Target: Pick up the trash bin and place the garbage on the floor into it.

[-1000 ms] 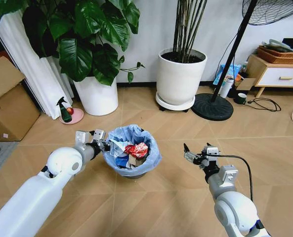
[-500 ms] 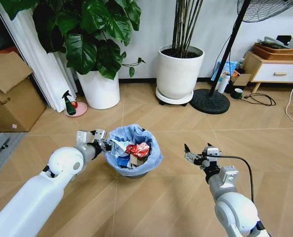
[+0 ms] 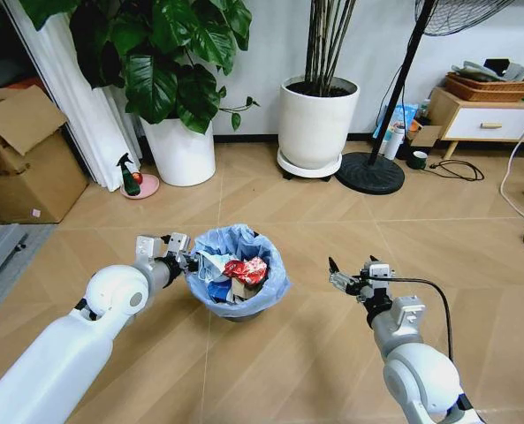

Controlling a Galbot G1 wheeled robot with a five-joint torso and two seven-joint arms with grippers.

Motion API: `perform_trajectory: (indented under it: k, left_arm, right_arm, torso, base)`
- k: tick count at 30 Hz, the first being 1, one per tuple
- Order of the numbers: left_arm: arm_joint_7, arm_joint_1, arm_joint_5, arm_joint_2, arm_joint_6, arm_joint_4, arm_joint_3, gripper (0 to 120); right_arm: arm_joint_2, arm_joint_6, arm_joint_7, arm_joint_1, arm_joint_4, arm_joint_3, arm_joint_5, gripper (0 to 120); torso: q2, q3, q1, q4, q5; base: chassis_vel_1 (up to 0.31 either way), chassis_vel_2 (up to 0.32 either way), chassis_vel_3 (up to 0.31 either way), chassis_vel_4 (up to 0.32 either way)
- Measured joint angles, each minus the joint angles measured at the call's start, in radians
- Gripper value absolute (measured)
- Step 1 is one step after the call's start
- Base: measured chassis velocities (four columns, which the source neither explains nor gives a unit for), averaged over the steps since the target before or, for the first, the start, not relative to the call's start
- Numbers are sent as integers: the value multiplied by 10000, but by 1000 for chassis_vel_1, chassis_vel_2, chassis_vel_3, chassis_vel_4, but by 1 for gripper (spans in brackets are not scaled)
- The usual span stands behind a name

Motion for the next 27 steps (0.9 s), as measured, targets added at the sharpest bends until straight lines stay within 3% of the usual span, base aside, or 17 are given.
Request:
perform_trajectory:
  k: [27]
  left_arm:
    - [-8,42,-29,57,0,-45,-38,0]
  right_arm:
    - [105,91,-130,-42,-62,-59,-293,100]
  torso:
    - [0,-1,0,-1,4]
  base:
    - [151,-155,-153,151]
